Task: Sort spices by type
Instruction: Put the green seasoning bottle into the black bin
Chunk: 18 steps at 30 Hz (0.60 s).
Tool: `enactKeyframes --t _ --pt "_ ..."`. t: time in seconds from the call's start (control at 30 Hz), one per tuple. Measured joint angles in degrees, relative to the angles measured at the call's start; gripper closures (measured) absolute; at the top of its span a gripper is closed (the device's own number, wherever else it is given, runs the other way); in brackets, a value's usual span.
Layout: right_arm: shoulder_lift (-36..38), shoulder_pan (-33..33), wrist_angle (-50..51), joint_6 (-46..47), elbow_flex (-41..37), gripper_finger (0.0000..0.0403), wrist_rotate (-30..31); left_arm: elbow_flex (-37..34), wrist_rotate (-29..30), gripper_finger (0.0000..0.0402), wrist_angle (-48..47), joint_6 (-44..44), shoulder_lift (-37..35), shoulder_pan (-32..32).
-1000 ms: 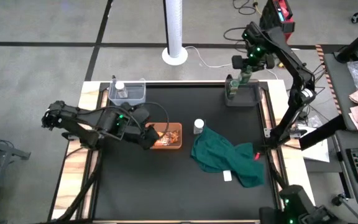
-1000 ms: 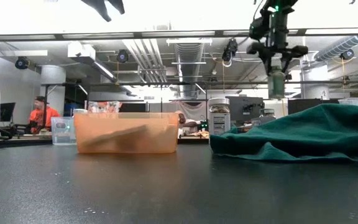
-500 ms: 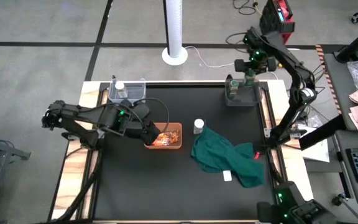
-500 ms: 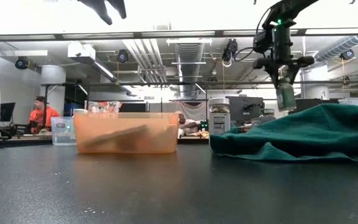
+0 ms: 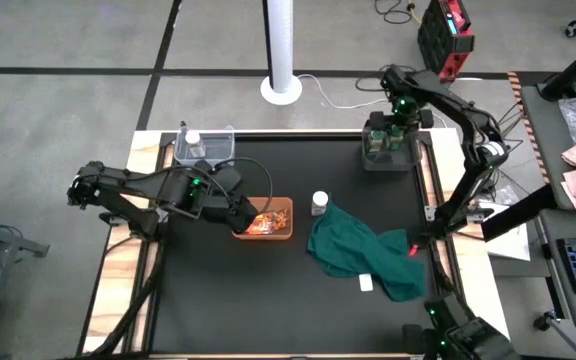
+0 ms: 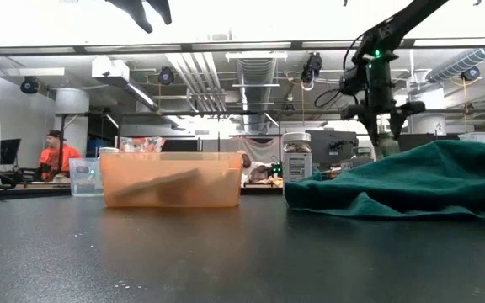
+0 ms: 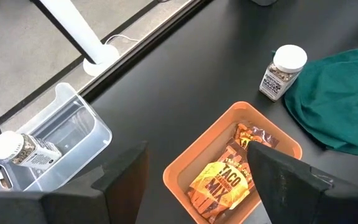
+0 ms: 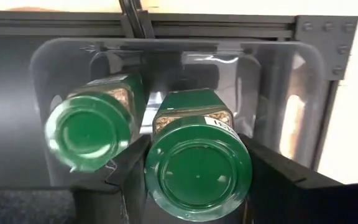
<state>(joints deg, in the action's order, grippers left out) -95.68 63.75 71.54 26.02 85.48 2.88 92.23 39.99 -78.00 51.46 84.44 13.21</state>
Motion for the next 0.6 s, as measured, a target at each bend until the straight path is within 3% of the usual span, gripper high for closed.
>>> enactKeyframes --t 0.23,0.6 --pt "0.0 0.1 -5.1 -0.2 -6.0 0.0206 -1.8 0.0 0.0 0.0147 0.0 0.0 0.0 0.0" --pt "0.0 0.8 -9.7 -0.7 -6.5 0.0206 -1.8 0.0 -0.4 0.0147 0.6 0.0 0.0 0.0"
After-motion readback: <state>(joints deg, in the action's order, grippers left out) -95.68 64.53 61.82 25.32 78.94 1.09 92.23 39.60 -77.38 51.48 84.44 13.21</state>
